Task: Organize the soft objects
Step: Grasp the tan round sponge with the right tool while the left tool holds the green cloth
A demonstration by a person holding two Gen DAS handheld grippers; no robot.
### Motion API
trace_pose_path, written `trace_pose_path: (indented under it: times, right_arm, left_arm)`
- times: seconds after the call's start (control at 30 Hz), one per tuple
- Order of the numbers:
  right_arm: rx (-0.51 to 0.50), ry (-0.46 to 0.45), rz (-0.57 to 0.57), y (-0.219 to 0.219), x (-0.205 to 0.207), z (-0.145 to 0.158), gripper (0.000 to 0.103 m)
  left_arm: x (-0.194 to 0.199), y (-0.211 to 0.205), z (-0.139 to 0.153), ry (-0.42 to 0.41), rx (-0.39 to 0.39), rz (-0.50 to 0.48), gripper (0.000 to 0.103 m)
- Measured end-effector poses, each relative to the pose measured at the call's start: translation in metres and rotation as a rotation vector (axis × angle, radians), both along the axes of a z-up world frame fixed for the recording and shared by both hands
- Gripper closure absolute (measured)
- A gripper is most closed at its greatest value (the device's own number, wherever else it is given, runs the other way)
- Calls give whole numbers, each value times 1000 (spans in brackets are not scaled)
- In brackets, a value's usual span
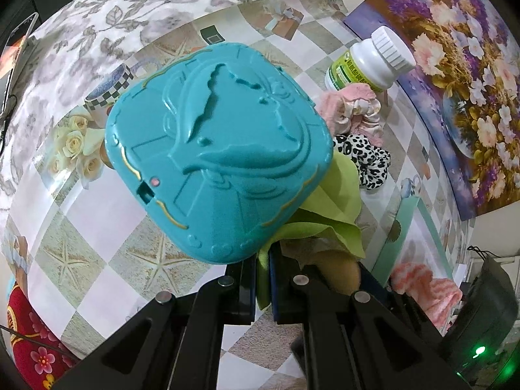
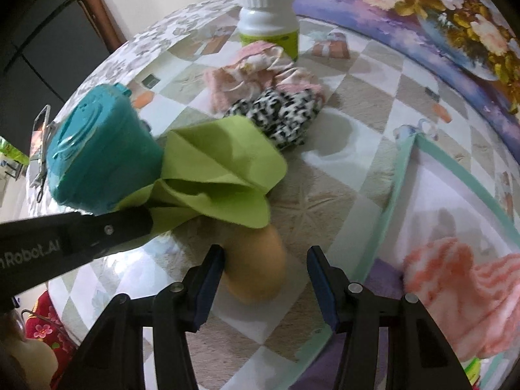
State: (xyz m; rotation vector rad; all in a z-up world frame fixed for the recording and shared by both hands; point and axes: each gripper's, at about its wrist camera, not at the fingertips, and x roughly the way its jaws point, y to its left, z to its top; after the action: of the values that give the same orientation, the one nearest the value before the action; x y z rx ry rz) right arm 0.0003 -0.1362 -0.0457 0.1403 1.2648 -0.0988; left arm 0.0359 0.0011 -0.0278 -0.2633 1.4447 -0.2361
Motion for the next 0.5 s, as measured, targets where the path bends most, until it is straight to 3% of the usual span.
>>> trace_pose_path:
  times: [0.1, 0.23, 0.4, 0.5]
  right_arm:
    - [-37, 11, 21, 7, 1, -3, 48]
    - [-11, 0, 22, 9, 0, -2, 68]
    - [14, -8, 14, 8, -1, -1, 85]
    - [9, -7, -4, 4, -2, 0, 86]
  left_arm:
    - [1, 0, -2, 6, 0, 1, 96]
    - [1, -2, -3, 9, 2, 0, 96]
    - [1, -5, -3, 9, 3, -4, 96]
    - [1, -9, -2, 2, 3, -19, 96]
